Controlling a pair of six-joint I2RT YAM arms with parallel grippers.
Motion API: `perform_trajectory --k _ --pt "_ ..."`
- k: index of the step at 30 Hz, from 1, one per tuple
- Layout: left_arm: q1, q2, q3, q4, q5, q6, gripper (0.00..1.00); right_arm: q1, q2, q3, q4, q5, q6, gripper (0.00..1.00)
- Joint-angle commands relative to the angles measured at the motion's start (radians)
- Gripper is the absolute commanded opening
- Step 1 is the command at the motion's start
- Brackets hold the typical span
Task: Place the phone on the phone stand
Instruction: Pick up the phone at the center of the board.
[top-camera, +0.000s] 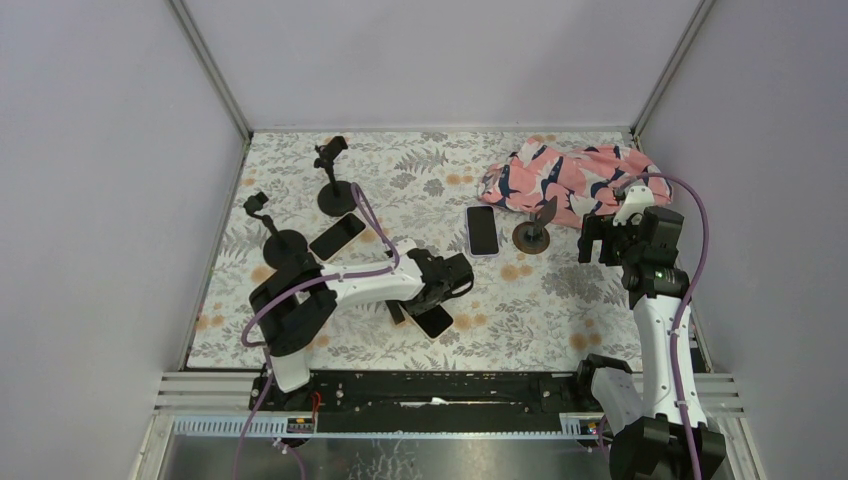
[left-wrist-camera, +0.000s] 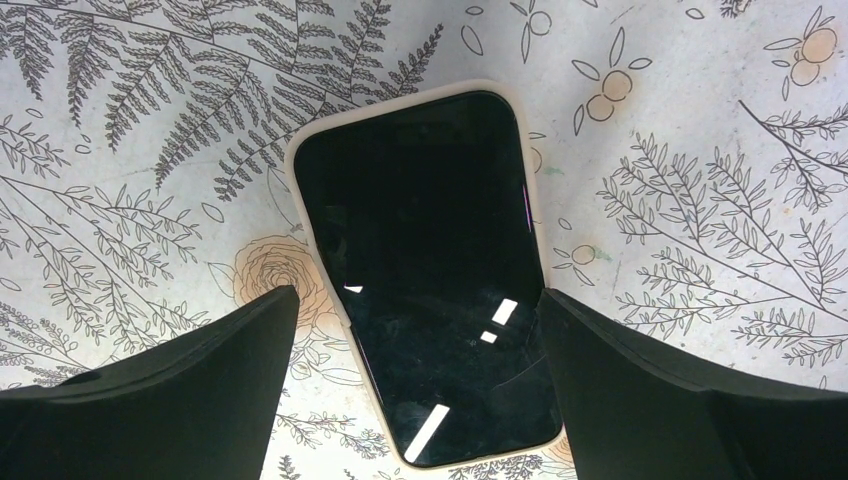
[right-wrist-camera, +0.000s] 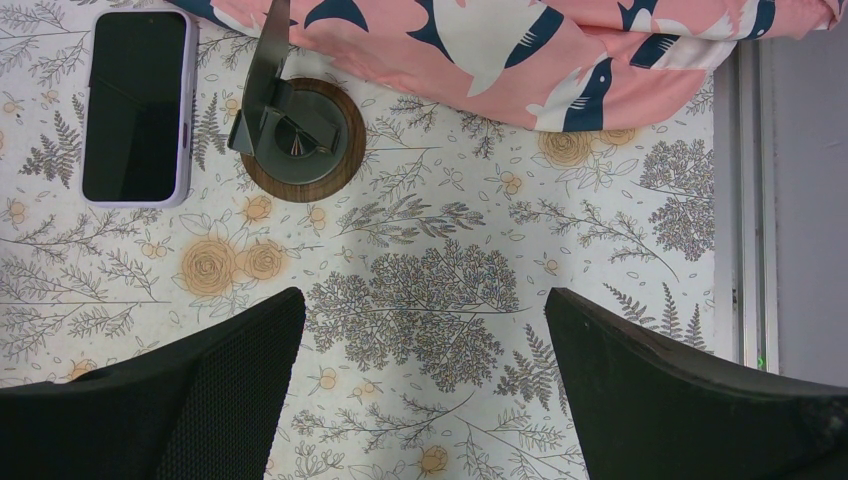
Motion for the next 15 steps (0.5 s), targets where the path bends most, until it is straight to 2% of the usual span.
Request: perform_trajectory --k 1,15 --pt "0.007 0.013 0.023 -0.007 -0.015 -0.01 0.99 -0.005 0.002 0.007 0.028 -0.019 -0.004 1.0" --pt "0.006 -0.106 -0.024 -0.006 -0.027 -0.105 0.99 -0.005 0.004 0.007 0.027 -0.022 -0.004 1.0"
